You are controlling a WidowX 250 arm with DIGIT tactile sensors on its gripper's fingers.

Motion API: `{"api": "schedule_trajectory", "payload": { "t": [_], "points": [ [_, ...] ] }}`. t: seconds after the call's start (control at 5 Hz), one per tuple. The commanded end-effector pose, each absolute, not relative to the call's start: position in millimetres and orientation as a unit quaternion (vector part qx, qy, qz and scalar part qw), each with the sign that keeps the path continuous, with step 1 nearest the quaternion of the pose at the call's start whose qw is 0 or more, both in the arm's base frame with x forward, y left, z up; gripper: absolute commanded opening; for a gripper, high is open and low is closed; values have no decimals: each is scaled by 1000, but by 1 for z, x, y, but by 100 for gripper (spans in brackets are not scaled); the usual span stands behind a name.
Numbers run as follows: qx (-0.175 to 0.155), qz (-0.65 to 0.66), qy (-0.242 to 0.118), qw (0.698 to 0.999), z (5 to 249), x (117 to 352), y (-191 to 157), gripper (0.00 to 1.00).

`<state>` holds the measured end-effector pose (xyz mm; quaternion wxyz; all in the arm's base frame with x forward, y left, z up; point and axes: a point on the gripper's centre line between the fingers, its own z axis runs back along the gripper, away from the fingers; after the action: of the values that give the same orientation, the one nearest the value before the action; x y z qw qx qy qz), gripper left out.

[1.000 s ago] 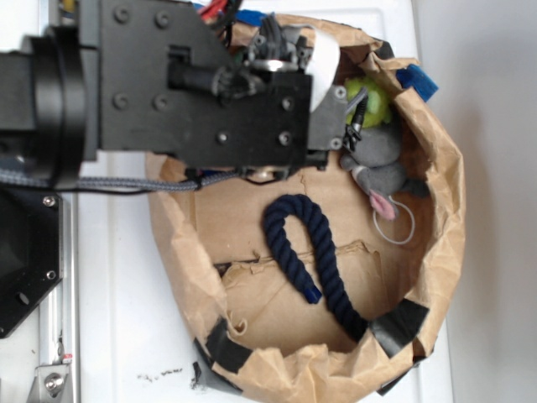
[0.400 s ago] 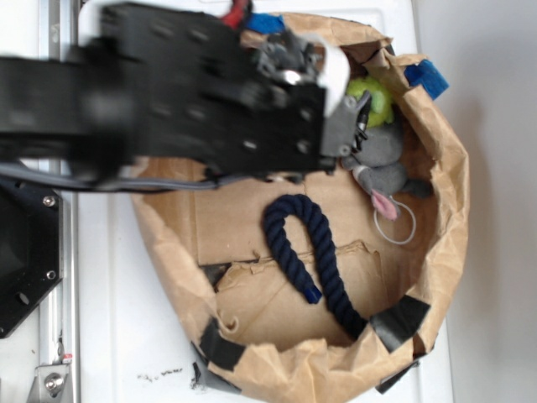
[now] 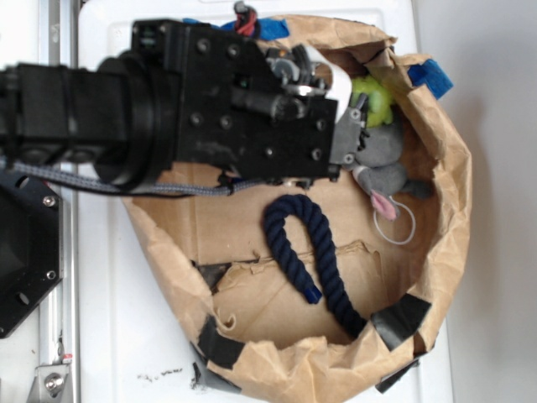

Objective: Grab the green ball.

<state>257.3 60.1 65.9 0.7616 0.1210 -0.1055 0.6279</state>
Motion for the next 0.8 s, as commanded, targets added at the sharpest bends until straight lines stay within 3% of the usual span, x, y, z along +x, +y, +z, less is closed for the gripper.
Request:
{"api": "schedule_trajectory", "payload": {
  "t": [0.0,0.2,0.6],
  "points": [
    [103,644,-152,742,82,250,77,100],
    [108,646,-160,739,80,244,79,100],
    [103,678,-211,697,71,254,96,100]
  ]
}}
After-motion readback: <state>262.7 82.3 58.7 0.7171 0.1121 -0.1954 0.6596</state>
